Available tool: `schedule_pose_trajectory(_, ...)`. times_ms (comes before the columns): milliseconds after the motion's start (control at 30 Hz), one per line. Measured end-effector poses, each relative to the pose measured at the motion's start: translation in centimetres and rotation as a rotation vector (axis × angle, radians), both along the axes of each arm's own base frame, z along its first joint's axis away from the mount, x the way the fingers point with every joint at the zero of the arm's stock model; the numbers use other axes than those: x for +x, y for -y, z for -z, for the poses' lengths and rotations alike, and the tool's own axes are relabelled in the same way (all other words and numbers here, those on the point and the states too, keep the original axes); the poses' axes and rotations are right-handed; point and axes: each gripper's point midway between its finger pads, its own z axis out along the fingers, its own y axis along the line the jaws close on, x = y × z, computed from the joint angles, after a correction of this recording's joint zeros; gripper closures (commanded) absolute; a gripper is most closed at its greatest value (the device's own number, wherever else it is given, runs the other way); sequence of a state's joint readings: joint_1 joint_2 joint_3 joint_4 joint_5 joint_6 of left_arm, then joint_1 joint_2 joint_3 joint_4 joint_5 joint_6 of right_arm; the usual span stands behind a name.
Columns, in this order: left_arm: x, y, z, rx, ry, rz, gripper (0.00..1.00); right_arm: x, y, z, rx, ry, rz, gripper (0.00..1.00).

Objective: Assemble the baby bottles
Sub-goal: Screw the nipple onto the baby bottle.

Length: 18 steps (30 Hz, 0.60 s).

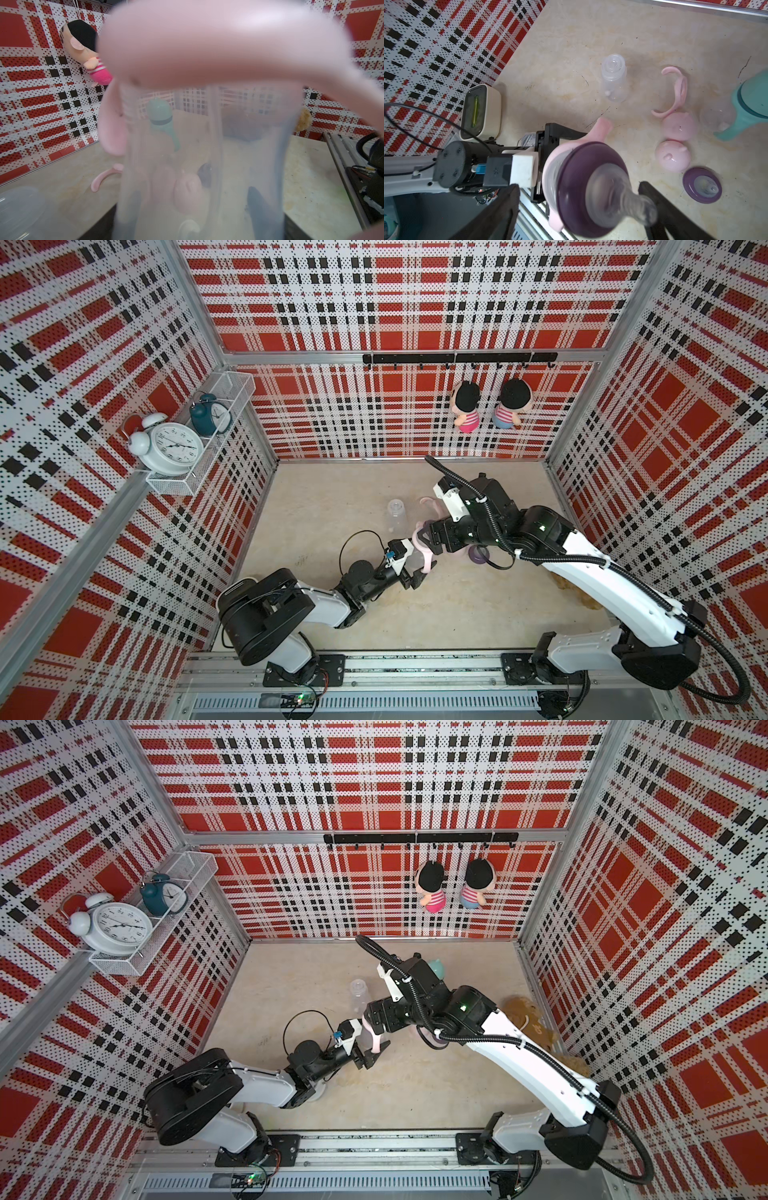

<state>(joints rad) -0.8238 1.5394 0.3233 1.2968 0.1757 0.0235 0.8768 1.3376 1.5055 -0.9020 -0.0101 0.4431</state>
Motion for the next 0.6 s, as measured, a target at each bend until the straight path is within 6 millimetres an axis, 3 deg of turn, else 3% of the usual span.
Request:
schedule_pose_trajectory(200,1.1,-1.3,1.1,-0.039,-0.043,-0.022,1.00,0.9,-0.6,2.5,-0.009,0.021,-0.014,0.09)
schedule_pose_trajectory(600,1.6,-2.2,0.5,-0.084,-0.043,-0.035,1.00,1.3,-2.9,0.5,0.100,0.073,-0.089,0.10)
